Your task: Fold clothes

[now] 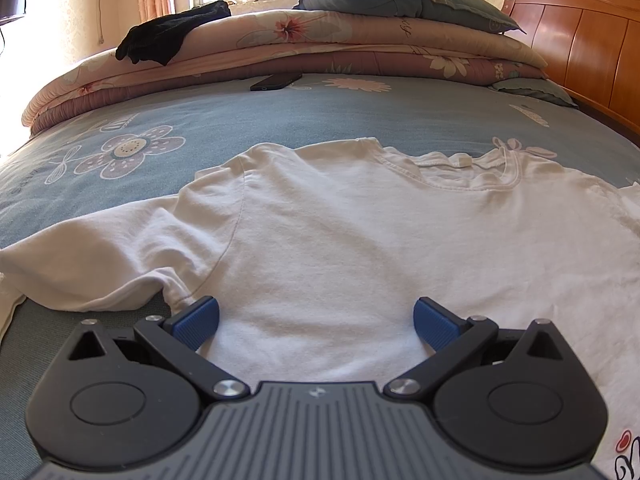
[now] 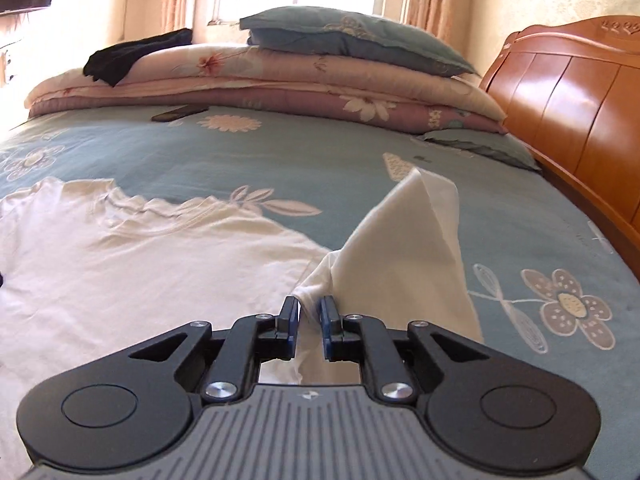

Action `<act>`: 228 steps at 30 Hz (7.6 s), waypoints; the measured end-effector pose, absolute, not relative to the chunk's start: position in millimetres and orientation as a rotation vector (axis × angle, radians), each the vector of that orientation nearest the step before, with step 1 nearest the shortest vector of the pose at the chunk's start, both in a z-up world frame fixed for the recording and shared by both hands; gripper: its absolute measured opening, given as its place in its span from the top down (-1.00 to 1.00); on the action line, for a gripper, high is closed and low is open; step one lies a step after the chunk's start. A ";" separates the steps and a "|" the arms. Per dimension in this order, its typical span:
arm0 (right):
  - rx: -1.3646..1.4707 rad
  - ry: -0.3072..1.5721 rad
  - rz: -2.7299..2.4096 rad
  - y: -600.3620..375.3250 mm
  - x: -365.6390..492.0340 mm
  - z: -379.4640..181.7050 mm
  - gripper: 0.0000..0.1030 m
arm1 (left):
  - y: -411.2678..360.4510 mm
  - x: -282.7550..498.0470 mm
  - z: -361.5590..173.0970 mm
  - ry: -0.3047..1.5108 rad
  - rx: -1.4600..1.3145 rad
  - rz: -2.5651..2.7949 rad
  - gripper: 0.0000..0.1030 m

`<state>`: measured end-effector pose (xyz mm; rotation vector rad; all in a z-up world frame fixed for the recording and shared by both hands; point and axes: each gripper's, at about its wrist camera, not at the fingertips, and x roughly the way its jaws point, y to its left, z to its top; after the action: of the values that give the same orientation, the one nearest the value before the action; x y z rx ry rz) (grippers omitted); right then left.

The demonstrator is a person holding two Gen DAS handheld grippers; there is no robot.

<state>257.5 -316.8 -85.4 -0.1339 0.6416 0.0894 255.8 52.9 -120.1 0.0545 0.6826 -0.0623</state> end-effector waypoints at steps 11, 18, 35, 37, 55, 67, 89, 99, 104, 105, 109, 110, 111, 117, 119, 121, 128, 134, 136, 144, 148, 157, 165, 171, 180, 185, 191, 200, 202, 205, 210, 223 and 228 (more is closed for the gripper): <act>0.081 0.665 0.342 -356.2 218.8 -50.7 -0.03 | 53.7 256.1 -120.2 0.682 0.048 -0.065 -1.00; 0.348 0.558 0.124 -483.8 219.8 -66.3 -0.34 | 53.8 255.9 -120.2 0.681 0.048 -0.065 -1.00; 0.408 0.695 0.369 -493.1 237.9 -120.1 -0.35 | 55.6 255.3 -120.4 0.679 0.039 -0.068 -1.00; 0.394 0.693 0.368 -490.6 234.7 -121.8 -0.33 | 55.6 255.3 -120.4 0.679 0.038 -0.069 -1.00; 0.299 0.623 0.012 -521.6 214.5 -54.7 0.80 | 55.7 255.5 -120.3 0.679 0.037 -0.069 -1.00; 0.381 0.588 -0.600 -600.9 192.2 -71.0 0.18 | 55.5 255.2 -120.4 0.679 0.038 -0.069 -1.00; 0.982 0.528 -0.421 -664.7 180.2 -130.5 -0.11 | 37.9 255.8 -107.2 0.698 0.058 -0.069 -0.99; 0.799 0.523 -0.453 -656.8 198.6 -126.9 0.24 | -118.8 233.2 -53.5 0.576 -0.067 -0.508 -0.99; 0.794 0.550 -0.486 -660.8 198.6 -124.6 0.69 | -180.4 226.4 -54.9 0.641 0.010 -0.521 -0.99; 0.783 0.547 -0.492 -660.2 198.8 -122.9 0.71 | -186.4 222.5 -58.4 0.641 0.012 -0.528 -0.99; 0.698 0.542 -0.511 -655.4 199.0 -113.1 0.73 | -193.4 213.9 -68.1 0.676 -0.004 -0.535 -0.99; 0.681 0.539 -0.520 -654.2 198.7 -110.4 0.74 | -193.5 212.9 -69.8 0.686 -0.009 -0.532 -0.99; 0.660 0.536 -0.536 -653.4 197.7 -107.3 0.74 | -193.4 212.8 -70.8 0.696 -0.012 -0.529 -0.99; 0.513 0.543 -0.628 -660.8 199.1 -100.5 0.75 | -189.4 207.0 -73.6 0.734 -0.067 -0.545 -0.99; 0.538 0.555 -0.637 -669.1 199.1 -105.7 0.76 | -190.1 203.6 -74.2 0.733 -0.057 -0.552 -0.99; 0.552 0.565 -0.643 -676.0 198.9 -110.6 0.76 | -191.0 201.9 -75.5 0.734 -0.049 -0.556 -0.99; 0.545 0.569 -0.663 -683.3 192.1 -108.9 0.77 | -192.8 203.0 -79.2 0.748 -0.064 -0.568 -0.99; 0.488 0.613 -0.676 -679.4 188.8 -108.3 0.76 | -193.1 205.0 -84.7 0.758 -0.050 -0.558 -0.99; 0.481 0.641 -0.684 -679.2 188.0 -108.5 0.75 | -193.0 206.0 -87.2 0.764 -0.045 -0.556 -0.99; 0.506 0.585 -0.727 -689.0 172.6 -99.9 0.03 | -196.6 208.2 -101.6 0.774 0.015 -0.542 -0.99; 0.593 0.512 -0.742 -705.5 160.0 -95.0 0.03 | -203.5 203.2 -105.1 0.752 0.090 -0.542 -0.99; 0.639 0.504 -0.317 -645.2 207.9 -79.9 -0.05 | -206.5 201.8 -108.4 0.724 0.106 -0.534 -0.99; 0.672 0.676 0.212 -527.6 288.5 -84.1 -0.21 | -196.0 207.2 -106.9 0.731 0.074 -0.587 -0.99; 0.453 0.753 0.275 -466.5 312.7 -74.8 -0.29 | -185.7 207.2 -108.2 0.717 0.019 -0.624 -0.99; 0.052 0.673 0.334 -465.2 325.2 -60.3 -0.29 | -183.7 208.9 -108.0 0.718 0.038 -0.656 -0.99; -0.081 0.760 0.255 -488.2 332.3 -96.3 -0.29 | -182.7 206.7 -110.5 0.695 0.064 -0.676 -0.99; -0.105 0.749 0.290 -492.5 328.6 -114.0 0.44 | -184.2 206.0 -110.9 0.685 0.074 -0.675 -0.99; -0.137 0.758 0.137 -489.2 335.4 -113.4 1.00 | -182.1 206.1 -110.9 0.681 0.065 -0.680 -0.99; -0.093 0.771 0.073 -501.7 338.4 -114.3 0.99 | -182.5 206.1 -111.0 0.680 0.066 -0.679 -0.99; 0.043 0.718 0.118 -520.6 332.6 -103.5 0.93 | -180.5 208.0 -108.9 0.685 0.041 -0.677 -0.99; 0.128 0.696 0.221 -517.3 331.2 -91.4 0.39 | -163.4 241.4 -77.3 0.681 -0.101 -0.663 -0.99; 0.153 0.725 0.300 -514.7 326.7 -85.7 -0.45 | -243.7 401.5 -82.7 1.047 -0.352 -0.853 -0.99; 0.091 0.769 0.279 -508.0 331.3 -103.8 -0.46 | -266.4 426.6 -104.7 1.023 -0.342 -0.791 -0.98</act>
<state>331.3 -508.0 -103.8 0.0911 0.7694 0.2787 426.6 -266.4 -104.7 -0.3421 1.0232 -0.7912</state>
